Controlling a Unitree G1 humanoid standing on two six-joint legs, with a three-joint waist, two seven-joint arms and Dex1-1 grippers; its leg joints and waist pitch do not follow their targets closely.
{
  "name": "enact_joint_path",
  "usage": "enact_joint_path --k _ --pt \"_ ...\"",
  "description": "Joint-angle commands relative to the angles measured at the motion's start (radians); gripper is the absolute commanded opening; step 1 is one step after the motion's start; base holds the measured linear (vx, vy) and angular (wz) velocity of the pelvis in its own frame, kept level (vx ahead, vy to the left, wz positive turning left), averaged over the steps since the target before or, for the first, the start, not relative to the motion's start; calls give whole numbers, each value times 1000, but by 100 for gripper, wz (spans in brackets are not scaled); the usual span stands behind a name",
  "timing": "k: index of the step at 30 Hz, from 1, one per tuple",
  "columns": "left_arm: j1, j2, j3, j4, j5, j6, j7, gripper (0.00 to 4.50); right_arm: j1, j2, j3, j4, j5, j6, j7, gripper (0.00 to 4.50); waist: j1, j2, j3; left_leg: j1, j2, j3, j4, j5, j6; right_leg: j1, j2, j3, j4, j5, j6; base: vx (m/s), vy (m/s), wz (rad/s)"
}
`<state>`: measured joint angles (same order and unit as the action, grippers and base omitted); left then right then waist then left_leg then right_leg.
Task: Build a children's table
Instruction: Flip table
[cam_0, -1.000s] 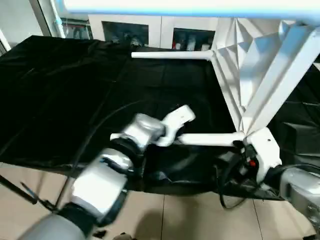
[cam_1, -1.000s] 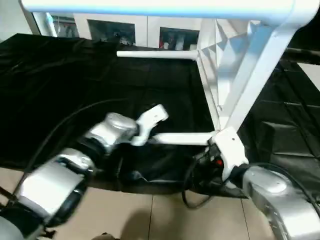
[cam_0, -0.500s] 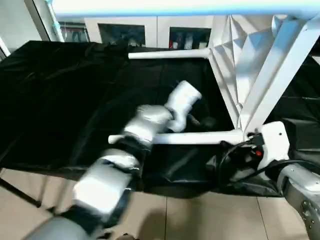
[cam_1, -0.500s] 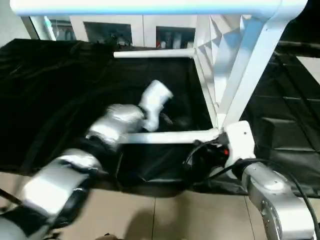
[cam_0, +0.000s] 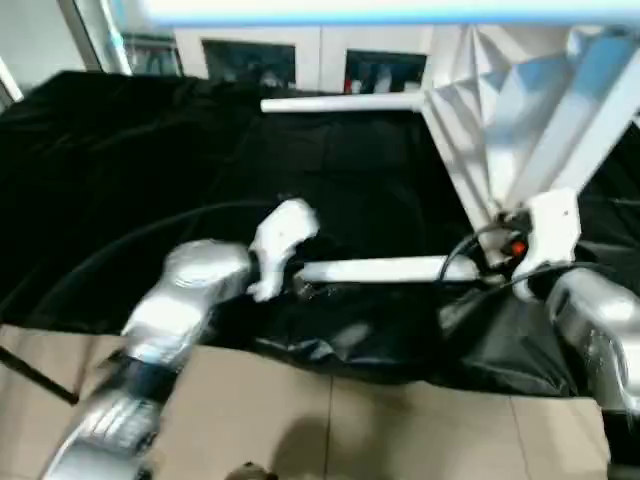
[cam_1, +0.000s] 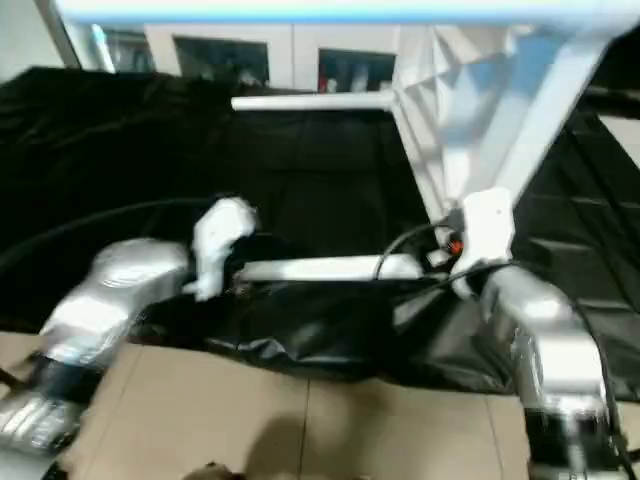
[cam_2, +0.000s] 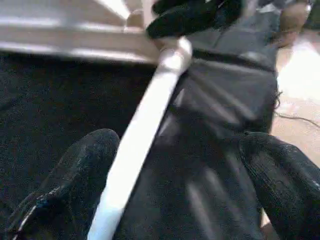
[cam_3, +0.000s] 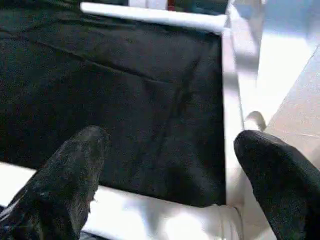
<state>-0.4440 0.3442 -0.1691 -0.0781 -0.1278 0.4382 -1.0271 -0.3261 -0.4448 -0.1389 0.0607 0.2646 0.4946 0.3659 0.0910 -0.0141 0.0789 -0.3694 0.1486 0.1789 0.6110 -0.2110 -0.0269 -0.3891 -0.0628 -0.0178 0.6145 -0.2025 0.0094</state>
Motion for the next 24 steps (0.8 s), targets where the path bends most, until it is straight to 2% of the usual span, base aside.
enact_joint_path --k 1,3,4,5,6,7,8,11,15,18,22,24 --pt "-4 5 15 -75 -21 39 14 450 -17 -16 -11 28 -14 -28 -10 442 -5 -14 -70 17 79 -21 -76 -20 62 40 -87 37 -51 -29 -289 0 0 0" --pt "0 2 21 -99 -13 44 53 450 -37 -16 -8 70 -24 -55 -11 442 -5 -15 -70 16 77 -21 -77 -33 57 42 -86 38 -52 -42 -284 0 0 0" --pt "3 -14 26 -104 -6 47 99 450 -60 -10 -11 121 -32 -85 -16 442 -7 -12 -69 15 75 -21 -77 -44 52 42 -85 38 -53 -51 -282 0 0 0" --pt "11 -37 27 -108 -1 50 148 450 -87 -4 -14 191 -42 -125 -22 442 -9 -14 -69 15 74 -20 -76 -57 45 41 -84 38 -57 -61 -282 0 0 0" --pt "17 -47 24 -113 2 56 167 450 -102 -3 -14 234 -51 -151 -26 442 -10 -7 -70 16 74 -20 -75 -63 39 41 -84 38 -56 -66 -285 0 0 0" --pt "34 -59 6 -126 8 66 189 450 -127 -9 -12 328 -76 -200 -45 442 -12 -14 -68 14 73 -19 -75 -80 30 42 -85 38 -62 -86 -286 0 0 0" --pt "42 -58 -1 -139 15 77 192 450 -135 -14 -14 363 -88 -219 -52 442 -10 -17 -69 15 73 -19 -75 -79 28 43 -86 38 -63 -97 -284 0 0 0" --pt "70 -47 -5 -184 24 116 194 450 -141 -38 -45 413 -102 -229 -92 442 -6 -19 -70 16 71 -18 -73 -60 42 42 -79 38 -59 -78 -270 0 0 0" --pt "87 -34 6 -216 7 147 210 450 -134 -54 -70 401 -96 -228 -113 442 -4 -19 -73 13 70 -18 -70 -33 66 42 -73 36 -52 -17 -273 0 0 0" --pt "94 -42 4 -227 -8 160 235 450 -162 -74 -89 491 -123 -267 -174 442 -4 -13 -73 14 69 -17 -69 -46 63 42 -75 35 -53 -26 -280 0 0 0" --pt "101 -64 -14 -236 -7 165 258 450 -213 -105 -130 629 -128 -337 -244 442 -4 -16 -72 16 66 -14 -67 -75 52 40 -72 35 -58 -52 -285 0 0 0" --pt "102 -74 -13 -240 -12 172 267 450 -214 -101 -130 614 -122 -300 -244 442 -2 -16 -75 15 66 -14 -66 -61 55 42 -69 34 -53 -24 -282 0 0 0"
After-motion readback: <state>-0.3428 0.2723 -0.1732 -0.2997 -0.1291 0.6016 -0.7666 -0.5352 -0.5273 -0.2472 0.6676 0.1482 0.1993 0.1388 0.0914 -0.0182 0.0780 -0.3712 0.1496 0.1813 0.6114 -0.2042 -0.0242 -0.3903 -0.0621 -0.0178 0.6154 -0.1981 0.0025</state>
